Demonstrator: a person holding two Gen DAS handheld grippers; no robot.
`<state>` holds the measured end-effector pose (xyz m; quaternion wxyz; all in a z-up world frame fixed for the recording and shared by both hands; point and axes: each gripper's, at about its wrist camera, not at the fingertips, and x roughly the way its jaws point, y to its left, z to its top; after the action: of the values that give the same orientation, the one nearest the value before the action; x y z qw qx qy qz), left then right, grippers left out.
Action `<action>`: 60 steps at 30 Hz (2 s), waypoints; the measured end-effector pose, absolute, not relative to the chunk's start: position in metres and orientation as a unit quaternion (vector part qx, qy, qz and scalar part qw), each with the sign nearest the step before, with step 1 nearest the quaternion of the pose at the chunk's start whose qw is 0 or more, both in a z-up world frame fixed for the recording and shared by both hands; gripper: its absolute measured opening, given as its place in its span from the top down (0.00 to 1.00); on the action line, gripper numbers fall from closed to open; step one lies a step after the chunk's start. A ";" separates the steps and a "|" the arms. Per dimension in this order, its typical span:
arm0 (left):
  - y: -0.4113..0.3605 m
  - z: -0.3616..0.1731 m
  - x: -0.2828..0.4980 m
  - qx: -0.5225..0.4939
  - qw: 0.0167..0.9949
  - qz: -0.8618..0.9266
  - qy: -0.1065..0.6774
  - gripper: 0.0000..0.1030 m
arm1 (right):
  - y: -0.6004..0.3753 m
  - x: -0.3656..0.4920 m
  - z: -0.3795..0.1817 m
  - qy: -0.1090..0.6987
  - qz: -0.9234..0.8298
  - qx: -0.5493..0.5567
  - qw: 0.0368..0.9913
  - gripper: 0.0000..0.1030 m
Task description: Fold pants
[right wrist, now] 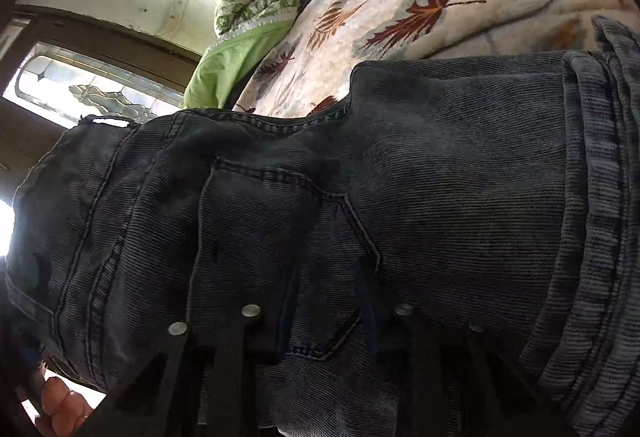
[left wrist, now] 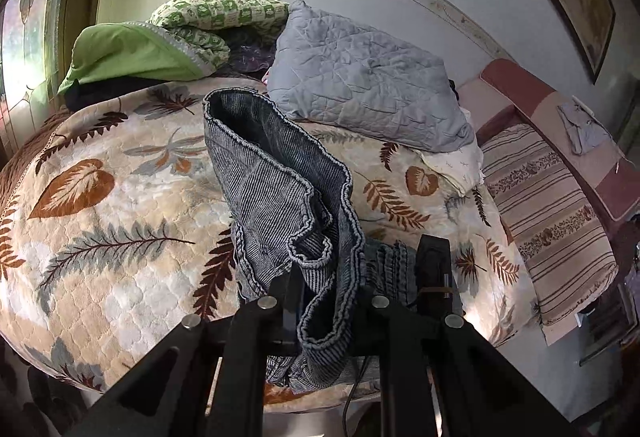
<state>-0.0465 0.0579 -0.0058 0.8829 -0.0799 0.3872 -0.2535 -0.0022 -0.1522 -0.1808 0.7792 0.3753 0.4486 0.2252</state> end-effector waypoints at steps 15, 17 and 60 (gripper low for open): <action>-0.013 -0.001 -0.063 -0.032 0.864 -0.300 0.403 0.86 | -0.170 -0.022 -0.140 0.373 0.363 0.445 0.729 0.68; -0.030 0.004 -0.066 -0.025 0.858 -0.318 0.403 0.86 | -0.180 -0.027 -0.135 0.366 0.361 0.447 0.732 0.68; -0.120 -0.122 0.059 0.086 0.836 -0.271 0.469 0.26 | -0.334 -0.043 -0.115 0.389 -0.012 0.303 0.870 0.66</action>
<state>0.0589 -0.1199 -0.1225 0.8363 0.0859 0.4686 -0.2714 -0.0426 -0.3343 -0.1154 0.8696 0.3034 0.3893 -0.0123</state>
